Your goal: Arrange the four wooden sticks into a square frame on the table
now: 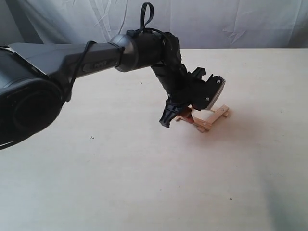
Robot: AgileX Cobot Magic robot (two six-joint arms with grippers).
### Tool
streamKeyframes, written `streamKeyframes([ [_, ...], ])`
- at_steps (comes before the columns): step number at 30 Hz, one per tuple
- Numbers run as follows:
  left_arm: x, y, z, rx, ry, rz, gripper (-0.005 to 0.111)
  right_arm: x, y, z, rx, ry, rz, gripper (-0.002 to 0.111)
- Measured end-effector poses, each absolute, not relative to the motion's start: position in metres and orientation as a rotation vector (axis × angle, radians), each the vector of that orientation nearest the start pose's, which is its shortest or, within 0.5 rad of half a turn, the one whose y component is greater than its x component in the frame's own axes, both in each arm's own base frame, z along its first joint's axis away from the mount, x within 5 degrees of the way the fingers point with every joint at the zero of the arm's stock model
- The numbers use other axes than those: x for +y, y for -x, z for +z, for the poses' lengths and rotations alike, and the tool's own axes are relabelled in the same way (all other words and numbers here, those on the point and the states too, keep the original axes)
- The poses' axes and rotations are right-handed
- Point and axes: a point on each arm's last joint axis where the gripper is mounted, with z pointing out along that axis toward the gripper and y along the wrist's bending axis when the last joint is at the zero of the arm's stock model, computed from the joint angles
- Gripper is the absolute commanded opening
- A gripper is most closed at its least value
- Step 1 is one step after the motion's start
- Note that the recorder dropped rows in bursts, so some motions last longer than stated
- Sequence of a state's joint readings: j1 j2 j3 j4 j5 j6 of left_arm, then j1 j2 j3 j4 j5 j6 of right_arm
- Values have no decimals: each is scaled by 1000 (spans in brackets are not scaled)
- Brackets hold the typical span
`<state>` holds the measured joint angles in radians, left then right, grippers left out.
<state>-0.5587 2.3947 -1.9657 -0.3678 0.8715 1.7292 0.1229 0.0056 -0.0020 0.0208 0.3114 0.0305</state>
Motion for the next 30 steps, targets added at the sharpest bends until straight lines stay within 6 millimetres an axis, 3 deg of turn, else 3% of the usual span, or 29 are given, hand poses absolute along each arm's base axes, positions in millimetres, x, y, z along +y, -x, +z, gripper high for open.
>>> streamKeyframes([
  [5, -291, -419, 176, -2281, 2873, 203, 27, 7, -54, 185, 1799, 70, 129, 0],
  [9, -282, -419, 200, -2687, 2481, 195, 12, 7, -54, 185, 1799, 70, 129, 0],
  [10, -279, -419, 204, -2755, 2384, 176, 2, 7, -54, 185, 1799, 70, 129, 0],
  [13, -265, -414, 220, -3010, 1919, 142, 0, 7, -54, 185, 1799, 70, 129, 0],
  [18, -240, -401, 254, -3214, 1327, 106, 0, 7, -54, 185, 1799, 70, 129, 0],
  [22, -215, -399, 279, -3303, 1050, 108, 0, 7, -54, 185, 1799, 67, 134, 0],
  [26, -189, -378, 307, -3385, 878, 135, 0, 7, -54, 185, 1799, 66, 135, 0],
  [30, -175, -354, 326, -3461, 836, 173, 0, 7, -54, 185, 1799, 66, 135, 0],
])
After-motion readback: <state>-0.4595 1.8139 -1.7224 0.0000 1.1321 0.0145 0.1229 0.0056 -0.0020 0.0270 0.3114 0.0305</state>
